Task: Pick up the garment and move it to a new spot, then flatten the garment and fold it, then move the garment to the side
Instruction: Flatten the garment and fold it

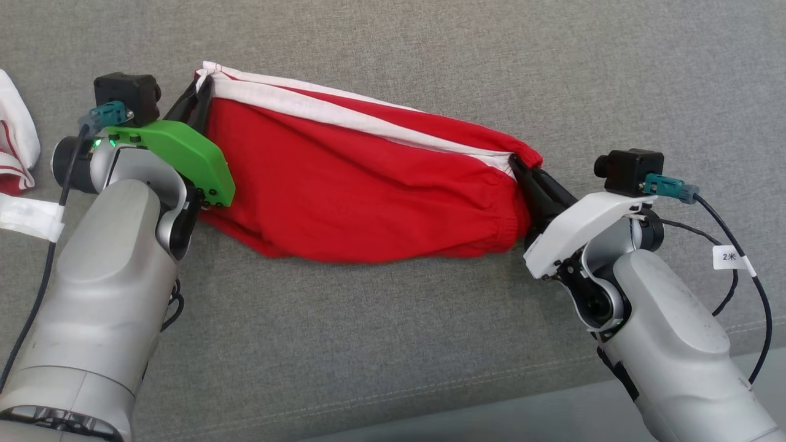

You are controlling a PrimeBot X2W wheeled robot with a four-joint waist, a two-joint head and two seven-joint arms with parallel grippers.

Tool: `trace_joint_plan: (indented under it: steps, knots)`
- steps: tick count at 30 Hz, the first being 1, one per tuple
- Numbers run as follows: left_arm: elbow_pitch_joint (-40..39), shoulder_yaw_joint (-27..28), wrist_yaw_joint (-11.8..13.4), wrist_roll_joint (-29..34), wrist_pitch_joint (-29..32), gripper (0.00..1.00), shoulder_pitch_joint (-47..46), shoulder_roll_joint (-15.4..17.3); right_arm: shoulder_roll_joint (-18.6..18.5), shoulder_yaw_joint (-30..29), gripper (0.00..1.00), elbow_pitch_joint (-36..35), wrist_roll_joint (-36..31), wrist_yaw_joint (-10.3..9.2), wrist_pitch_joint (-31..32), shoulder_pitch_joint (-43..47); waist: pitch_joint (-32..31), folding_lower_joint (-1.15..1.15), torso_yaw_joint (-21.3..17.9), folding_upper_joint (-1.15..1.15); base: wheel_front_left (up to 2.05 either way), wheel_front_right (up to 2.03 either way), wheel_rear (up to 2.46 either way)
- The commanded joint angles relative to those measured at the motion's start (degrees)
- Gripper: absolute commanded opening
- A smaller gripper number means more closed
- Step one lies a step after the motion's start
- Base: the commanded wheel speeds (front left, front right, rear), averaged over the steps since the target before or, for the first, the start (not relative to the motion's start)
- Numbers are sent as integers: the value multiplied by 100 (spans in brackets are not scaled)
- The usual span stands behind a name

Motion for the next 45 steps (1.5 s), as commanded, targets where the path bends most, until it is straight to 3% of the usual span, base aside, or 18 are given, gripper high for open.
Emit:
trace_joint_plan:
  steps: [1,2,3,16,26,40,41,42,43,44,45]
  knots:
    - [95,27,69,-53,-38,71,-122,-18,2,37,100,53,24,-4,-59,-64,-14,-1,3,0,0,0,0]
    - [165,16,85,-34,-42,91,-149,-19,-3,64,100,88,44,-4,-76,-88,-23,-1,3,0,0,0,0]
    - [220,8,92,-26,-49,100,-168,-23,-22,91,100,109,39,-4,-122,-120,-32,-1,3,0,0,0,0]
    - [751,30,31,-251,-124,100,-41,-209,-265,177,100,1,219,-6,-237,82,-403,-1,67,0,0,0,0]
    - [872,145,-17,-649,-56,100,705,-388,-524,-364,100,-599,158,-5,-96,980,-931,-1,183,0,0,0,0]
    - [1264,341,127,-1095,488,100,1097,-449,-255,-1171,100,-1867,-288,-3,463,1741,-900,-1,-14,0,0,0,0]
    - [1302,348,136,-1121,535,98,1127,-458,-218,-1197,100,-1916,-310,-3,492,1769,-905,-1,-16,0,0,0,0]
    - [1325,338,148,-1120,558,72,1151,-464,-188,-1219,100,-1958,-329,-3,513,1788,-912,-1,-16,0,0,0,0]
    - [1325,338,148,-1120,558,72,1151,-464,-188,-1219,100,-1958,-329,-3,513,1788,-912,-1,-16,0,0,0,0]
    - [1336,326,146,-1116,563,31,1167,-464,-160,-1240,100,-2004,-347,-3,539,1800,-920,-1,-12,0,0,0,0]
    - [1341,314,142,-1112,556,0,1175,-466,-135,-1258,100,-2047,-352,-3,555,1824,-932,-1,-4,0,0,0,0]
